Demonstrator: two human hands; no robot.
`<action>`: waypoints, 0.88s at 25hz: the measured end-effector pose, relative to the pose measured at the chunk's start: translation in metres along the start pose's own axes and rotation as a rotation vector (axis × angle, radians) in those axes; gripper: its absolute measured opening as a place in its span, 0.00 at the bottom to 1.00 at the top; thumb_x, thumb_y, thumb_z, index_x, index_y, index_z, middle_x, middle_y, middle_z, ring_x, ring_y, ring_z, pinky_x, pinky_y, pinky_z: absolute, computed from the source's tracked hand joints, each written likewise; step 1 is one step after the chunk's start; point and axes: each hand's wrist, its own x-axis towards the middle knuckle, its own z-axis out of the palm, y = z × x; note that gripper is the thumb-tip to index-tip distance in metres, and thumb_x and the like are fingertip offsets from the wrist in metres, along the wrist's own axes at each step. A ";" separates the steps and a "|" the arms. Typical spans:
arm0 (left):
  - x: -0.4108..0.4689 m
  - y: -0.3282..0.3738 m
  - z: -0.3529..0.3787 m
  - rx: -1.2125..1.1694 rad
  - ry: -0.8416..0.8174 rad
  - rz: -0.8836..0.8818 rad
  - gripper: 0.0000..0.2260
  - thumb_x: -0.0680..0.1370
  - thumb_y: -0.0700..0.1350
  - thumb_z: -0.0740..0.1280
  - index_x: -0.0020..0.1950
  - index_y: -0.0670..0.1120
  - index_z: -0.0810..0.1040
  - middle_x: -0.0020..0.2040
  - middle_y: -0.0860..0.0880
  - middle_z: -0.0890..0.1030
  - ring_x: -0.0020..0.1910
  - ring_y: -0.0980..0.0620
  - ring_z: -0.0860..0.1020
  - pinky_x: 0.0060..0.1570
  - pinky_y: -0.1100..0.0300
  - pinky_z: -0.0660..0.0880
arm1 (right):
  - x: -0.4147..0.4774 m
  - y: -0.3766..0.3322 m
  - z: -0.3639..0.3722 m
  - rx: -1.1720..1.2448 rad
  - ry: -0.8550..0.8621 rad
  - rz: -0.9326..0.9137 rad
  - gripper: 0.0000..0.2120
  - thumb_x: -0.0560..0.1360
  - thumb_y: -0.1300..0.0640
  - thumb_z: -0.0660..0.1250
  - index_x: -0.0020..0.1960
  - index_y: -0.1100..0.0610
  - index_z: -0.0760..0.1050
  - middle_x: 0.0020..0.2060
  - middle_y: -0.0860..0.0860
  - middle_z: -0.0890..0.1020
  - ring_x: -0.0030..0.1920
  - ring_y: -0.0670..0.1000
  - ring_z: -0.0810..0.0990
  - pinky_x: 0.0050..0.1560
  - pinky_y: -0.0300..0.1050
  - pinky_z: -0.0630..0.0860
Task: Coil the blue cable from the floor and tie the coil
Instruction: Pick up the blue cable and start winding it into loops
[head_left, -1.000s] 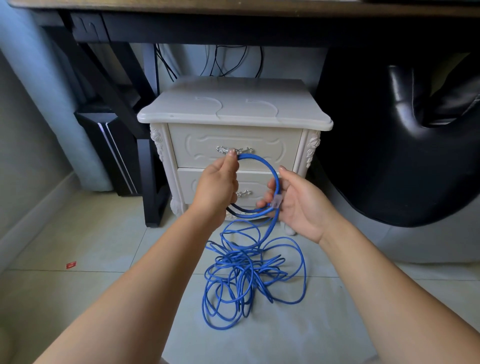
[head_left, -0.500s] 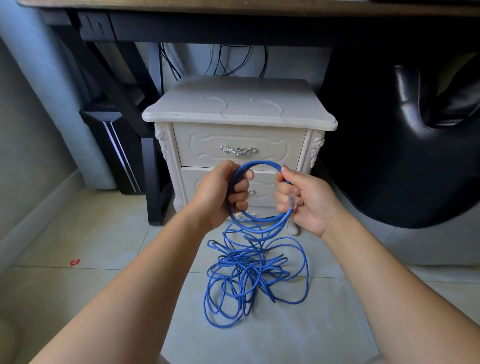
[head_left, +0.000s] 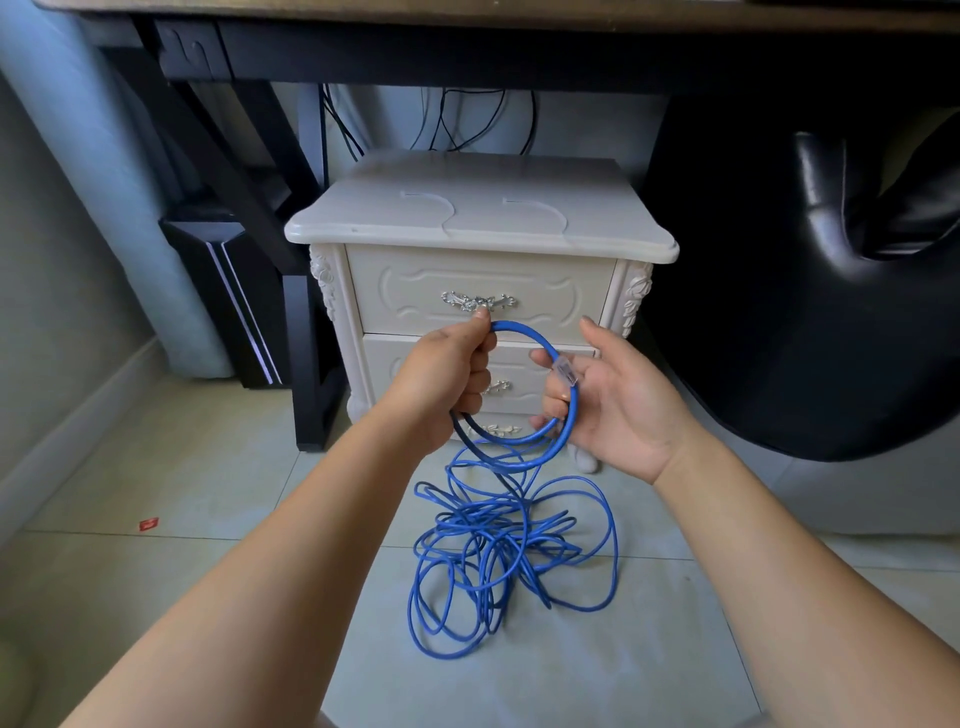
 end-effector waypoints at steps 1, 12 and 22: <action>0.001 0.000 -0.002 -0.037 0.020 -0.011 0.17 0.83 0.53 0.58 0.36 0.49 0.67 0.25 0.55 0.57 0.22 0.57 0.54 0.20 0.66 0.51 | -0.001 0.002 -0.005 0.022 -0.058 0.013 0.26 0.69 0.42 0.71 0.56 0.61 0.76 0.31 0.52 0.73 0.32 0.51 0.74 0.51 0.53 0.78; -0.002 -0.004 -0.002 -0.327 0.138 -0.068 0.17 0.83 0.52 0.59 0.35 0.48 0.67 0.24 0.55 0.58 0.20 0.58 0.54 0.18 0.66 0.51 | -0.004 0.014 0.001 0.014 0.035 -0.129 0.14 0.70 0.63 0.67 0.56 0.64 0.76 0.36 0.55 0.82 0.36 0.52 0.83 0.45 0.45 0.83; -0.011 -0.005 0.002 -0.181 -0.115 0.008 0.16 0.84 0.51 0.55 0.38 0.49 0.65 0.28 0.53 0.54 0.24 0.56 0.54 0.24 0.65 0.58 | 0.006 0.015 0.014 -0.161 0.433 -0.294 0.06 0.81 0.66 0.61 0.47 0.61 0.75 0.32 0.53 0.75 0.26 0.45 0.72 0.30 0.39 0.76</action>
